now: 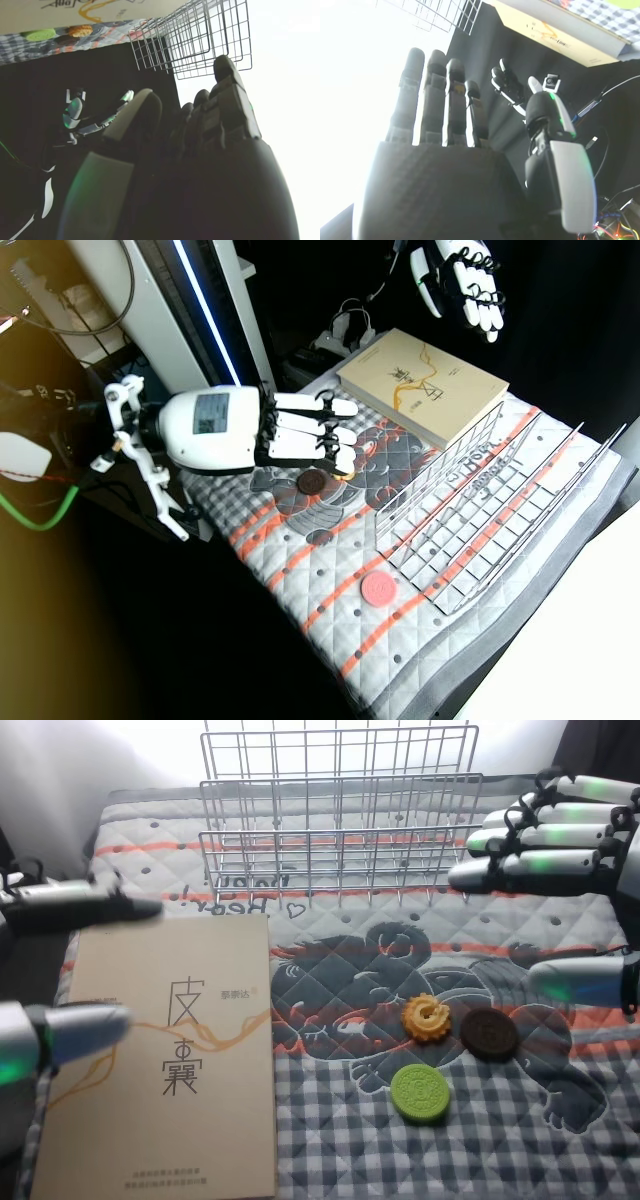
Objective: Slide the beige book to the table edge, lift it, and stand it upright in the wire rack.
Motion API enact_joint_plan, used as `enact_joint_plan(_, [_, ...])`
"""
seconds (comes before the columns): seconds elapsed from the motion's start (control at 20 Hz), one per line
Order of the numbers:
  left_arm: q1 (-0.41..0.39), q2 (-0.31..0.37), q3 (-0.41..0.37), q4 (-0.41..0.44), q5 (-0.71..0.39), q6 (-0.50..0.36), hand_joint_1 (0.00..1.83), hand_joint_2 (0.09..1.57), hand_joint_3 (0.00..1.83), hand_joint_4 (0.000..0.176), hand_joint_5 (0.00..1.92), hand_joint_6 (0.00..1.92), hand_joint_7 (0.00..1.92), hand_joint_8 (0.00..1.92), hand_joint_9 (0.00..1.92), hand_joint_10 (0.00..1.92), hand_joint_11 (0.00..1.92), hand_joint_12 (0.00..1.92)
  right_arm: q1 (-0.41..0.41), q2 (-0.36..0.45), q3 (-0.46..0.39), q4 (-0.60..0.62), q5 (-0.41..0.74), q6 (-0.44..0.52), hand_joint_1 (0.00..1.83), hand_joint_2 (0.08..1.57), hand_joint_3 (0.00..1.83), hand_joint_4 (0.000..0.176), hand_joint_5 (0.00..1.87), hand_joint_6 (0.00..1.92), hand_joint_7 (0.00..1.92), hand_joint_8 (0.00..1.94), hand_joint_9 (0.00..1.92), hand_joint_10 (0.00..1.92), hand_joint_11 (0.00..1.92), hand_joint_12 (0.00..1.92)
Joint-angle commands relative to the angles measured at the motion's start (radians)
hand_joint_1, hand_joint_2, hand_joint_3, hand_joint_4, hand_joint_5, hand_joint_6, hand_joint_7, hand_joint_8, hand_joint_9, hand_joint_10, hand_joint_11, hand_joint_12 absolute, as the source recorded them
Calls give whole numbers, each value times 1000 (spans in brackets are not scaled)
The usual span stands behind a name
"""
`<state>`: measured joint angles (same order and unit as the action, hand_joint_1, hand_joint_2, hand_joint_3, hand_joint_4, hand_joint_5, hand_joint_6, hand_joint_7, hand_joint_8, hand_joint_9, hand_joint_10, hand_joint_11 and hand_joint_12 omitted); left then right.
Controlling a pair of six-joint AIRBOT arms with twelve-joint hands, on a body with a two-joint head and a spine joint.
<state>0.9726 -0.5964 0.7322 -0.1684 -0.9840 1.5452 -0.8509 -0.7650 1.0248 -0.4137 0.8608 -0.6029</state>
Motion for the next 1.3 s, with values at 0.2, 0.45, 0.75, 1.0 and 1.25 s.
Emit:
enact_joint_plan(0.2, [26, 21, -1, -17, -152, -43, 0, 1136, 0, 161, 334, 0, 273, 0, 193, 6, 0, 69, 23, -20, 10, 1, 78, 4, 0, 1285, 3, 82, 326, 0, 296, 4, 255, 7, 0, 719])
enact_joint_plan(0.45, [52, 31, -8, -34, -175, -43, 0, 1080, 0, 176, 194, 0, 52, 0, 11, 0, 0, 0, 69, -80, 22, -115, 15, 36, 0, 1284, 0, 87, 242, 0, 234, 0, 231, 0, 11, 782])
enact_joint_plan(0.75, [61, 30, -11, -36, -177, -43, 0, 1110, 3, 176, 117, 2, 33, 3, 12, 1, 39, 22, 82, -143, 51, -224, 8, 132, 0, 1283, 3, 5, 258, 1, 227, 0, 252, 0, 160, 554])
enact_joint_plan(1.0, [65, 31, -14, -36, -176, -43, 0, 1136, 11, 176, 112, 0, 45, 7, 13, 5, 24, 18, 113, -179, 61, -349, -9, 132, 0, 1329, 13, 10, 296, 10, 274, 8, 281, 3, 163, 456])
enact_joint_plan(1.25, [68, 32, -15, -37, -189, -43, 0, 1145, 9, 176, 130, 12, 65, 10, 29, 9, 0, 10, 142, -232, 84, -448, -27, 132, 0, 1329, 0, 13, 305, 3, 237, 10, 291, 0, 57, 674])
